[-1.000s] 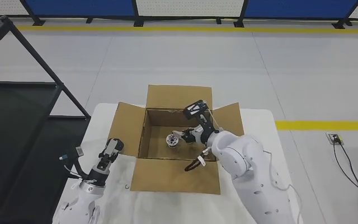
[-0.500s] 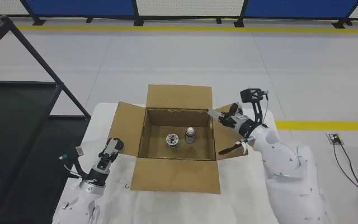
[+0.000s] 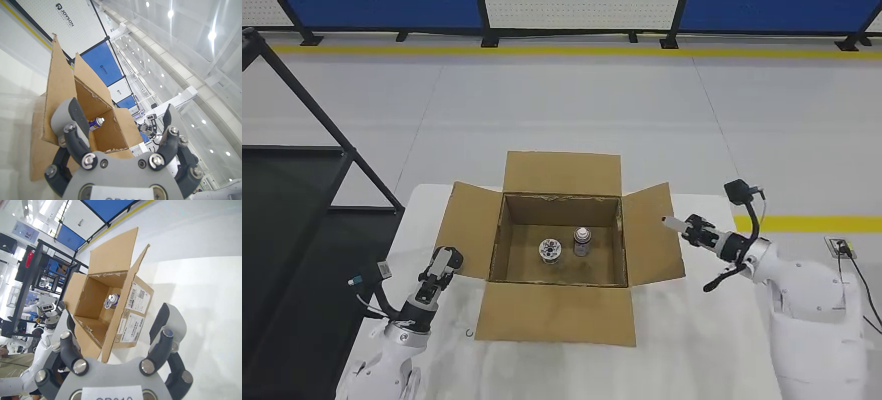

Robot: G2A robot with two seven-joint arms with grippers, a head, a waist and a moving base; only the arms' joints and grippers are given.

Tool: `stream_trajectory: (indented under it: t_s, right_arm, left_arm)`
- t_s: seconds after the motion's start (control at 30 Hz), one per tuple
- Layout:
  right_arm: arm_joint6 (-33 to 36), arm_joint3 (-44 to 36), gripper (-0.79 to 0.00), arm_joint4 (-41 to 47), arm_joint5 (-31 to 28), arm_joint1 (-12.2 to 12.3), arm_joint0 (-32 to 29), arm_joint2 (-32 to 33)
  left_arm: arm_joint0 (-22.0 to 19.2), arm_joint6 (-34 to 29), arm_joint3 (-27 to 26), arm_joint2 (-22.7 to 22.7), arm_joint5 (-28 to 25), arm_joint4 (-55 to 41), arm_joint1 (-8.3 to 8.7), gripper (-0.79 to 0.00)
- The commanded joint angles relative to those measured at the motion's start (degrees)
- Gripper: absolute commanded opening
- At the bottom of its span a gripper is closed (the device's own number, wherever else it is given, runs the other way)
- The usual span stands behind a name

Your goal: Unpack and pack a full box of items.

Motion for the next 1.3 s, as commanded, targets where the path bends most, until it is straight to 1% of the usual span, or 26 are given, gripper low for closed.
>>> stream_trajectory:
  t_s: [0.0, 0.1, 0.17, 0.27, 0.47, 0.63, 0.73, 0.97, 1.1, 1.27]
  right_arm:
    - [0.6, 0.8, 0.000, 0.7, -1.4, 0.2, 0.7, -1.3]
    - [1.8, 0.9, 0.000, 2.8, -3.3, 0.4, 1.9, -3.4]
    - [2.6, 0.6, 0.000, 4.4, -4.4, 0.6, 2.5, -4.5]
    - [2.6, -0.8, 0.000, 4.3, -4.3, 0.8, 3.4, -6.7]
    - [2.7, -3.1, 0.000, 5.0, -4.3, 0.9, 5.4, -12.7]
    - [2.0, -2.4, 0.000, 6.1, -3.7, 0.8, 8.2, -17.8]
    - [1.0, -0.1, 0.000, 7.4, -3.1, 0.5, 10.2, -20.8]
    - [-1.5, 9.7, 0.000, 9.7, -2.4, -0.3, 16.0, -27.5]
    - [-2.4, 14.1, 0.000, 11.3, -3.5, -0.6, 18.1, -29.6]
    - [-3.3, 17.0, 0.000, 12.0, -4.5, -0.7, 19.3, -31.2]
  left_arm:
    - [0.0, 0.0, 0.0, 0.0, 0.0, 0.0, 0.00, 0.000]
    - [0.0, 0.0, 0.0, 0.0, 0.0, 0.0, 0.00, 0.000]
    - [0.5, -0.1, -1.0, 0.0, 0.2, 0.1, 0.01, 0.000]
    - [1.5, 0.5, -2.7, -0.8, -0.1, 0.5, 0.07, 0.000]
    - [4.3, 2.6, -7.9, -4.0, -1.9, -0.4, 0.22, 0.000]
    - [6.9, 4.4, -11.3, -7.4, -2.5, -2.4, 0.32, 0.000]
    - [7.3, 4.9, -11.0, -8.5, -1.6, -3.2, 0.34, 0.000]
    - [6.7, 6.4, -10.4, -7.8, 0.1, -4.4, 0.09, 0.000]
    - [5.8, 3.6, -9.3, -6.5, 2.1, -2.6, 0.16, 0.000]
    - [4.5, 2.1, -8.2, -4.4, 3.6, -1.0, 0.07, 0.000]
